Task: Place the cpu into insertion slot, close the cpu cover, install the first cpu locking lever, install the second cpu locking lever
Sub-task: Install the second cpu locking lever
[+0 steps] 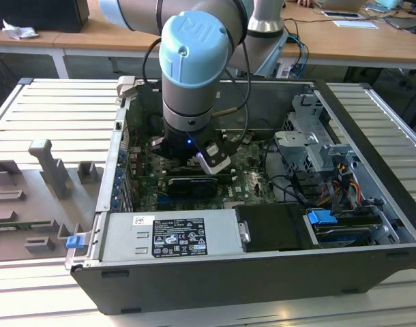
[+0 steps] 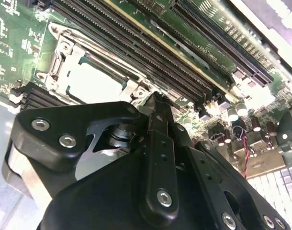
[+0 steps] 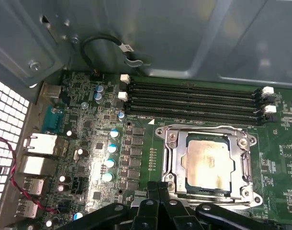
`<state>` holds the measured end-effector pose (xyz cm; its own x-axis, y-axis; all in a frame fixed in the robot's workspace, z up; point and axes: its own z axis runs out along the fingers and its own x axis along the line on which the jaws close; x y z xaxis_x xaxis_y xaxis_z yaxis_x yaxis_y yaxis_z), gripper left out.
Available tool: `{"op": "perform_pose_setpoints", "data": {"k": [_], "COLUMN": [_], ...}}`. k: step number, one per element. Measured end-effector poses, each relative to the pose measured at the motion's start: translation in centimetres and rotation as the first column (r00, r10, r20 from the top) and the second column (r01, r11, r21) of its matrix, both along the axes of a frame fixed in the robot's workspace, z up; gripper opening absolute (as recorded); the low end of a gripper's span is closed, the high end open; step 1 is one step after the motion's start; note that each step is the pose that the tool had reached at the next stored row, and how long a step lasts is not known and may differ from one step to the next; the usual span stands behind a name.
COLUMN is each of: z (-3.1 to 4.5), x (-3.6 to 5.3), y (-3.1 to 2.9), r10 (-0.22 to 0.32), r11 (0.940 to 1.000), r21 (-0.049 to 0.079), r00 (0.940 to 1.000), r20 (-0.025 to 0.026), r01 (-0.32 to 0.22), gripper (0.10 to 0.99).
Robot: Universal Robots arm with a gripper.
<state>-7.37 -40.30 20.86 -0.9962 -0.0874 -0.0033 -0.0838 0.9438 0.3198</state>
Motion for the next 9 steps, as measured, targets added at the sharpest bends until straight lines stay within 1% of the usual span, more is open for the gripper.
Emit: {"op": "perform_pose_setpoints", "data": {"k": [4,9], "z": [0.58,0.60], "x": [0.00,0.00], "y": [0.01,0.01], "r10": [0.000,0.000], "r11": [1.0000,1.0000], "r21": [0.000,0.000], "r00": [1.0000,1.0000], "r20": [-0.0001,0.0000], "r01": [0.000,0.000], "gripper": [0.106,0.106]}}
